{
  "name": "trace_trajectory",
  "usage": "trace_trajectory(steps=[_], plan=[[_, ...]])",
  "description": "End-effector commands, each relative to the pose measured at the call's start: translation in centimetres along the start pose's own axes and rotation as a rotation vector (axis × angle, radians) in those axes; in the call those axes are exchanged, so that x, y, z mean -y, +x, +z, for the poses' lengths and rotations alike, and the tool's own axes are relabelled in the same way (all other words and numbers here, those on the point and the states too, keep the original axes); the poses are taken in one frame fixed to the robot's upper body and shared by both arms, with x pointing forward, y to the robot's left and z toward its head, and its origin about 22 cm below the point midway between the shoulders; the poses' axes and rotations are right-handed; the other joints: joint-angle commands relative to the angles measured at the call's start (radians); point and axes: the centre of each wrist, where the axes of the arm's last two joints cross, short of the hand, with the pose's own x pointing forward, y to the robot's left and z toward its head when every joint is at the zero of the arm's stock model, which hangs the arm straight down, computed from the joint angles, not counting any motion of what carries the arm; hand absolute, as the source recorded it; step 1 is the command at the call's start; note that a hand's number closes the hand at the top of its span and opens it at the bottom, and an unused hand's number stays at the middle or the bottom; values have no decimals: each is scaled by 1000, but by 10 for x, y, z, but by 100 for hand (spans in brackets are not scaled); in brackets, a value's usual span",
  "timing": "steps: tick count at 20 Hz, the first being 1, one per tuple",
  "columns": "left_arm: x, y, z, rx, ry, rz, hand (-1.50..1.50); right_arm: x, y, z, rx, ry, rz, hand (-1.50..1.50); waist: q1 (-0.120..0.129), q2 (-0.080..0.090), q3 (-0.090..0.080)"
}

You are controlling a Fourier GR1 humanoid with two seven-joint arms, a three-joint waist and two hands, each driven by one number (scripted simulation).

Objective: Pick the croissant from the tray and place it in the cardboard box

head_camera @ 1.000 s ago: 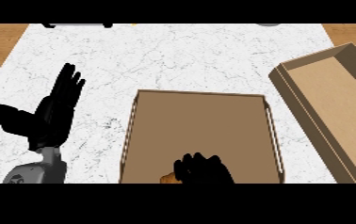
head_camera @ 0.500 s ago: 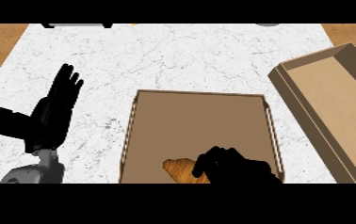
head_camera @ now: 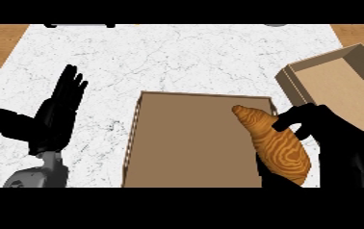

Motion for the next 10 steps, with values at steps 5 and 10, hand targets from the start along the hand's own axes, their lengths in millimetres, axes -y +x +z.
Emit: trace_trajectory(steps=[5, 10], plan=[[-15, -6, -8, 8, 15, 1, 0, 22, -58, -57, -114, 7, -58, 150, 3, 2, 0], [1, 4, -2, -7, -1, -11, 0, 19, -107, -87, -140, -74, 104, 150, 3, 1, 1]])
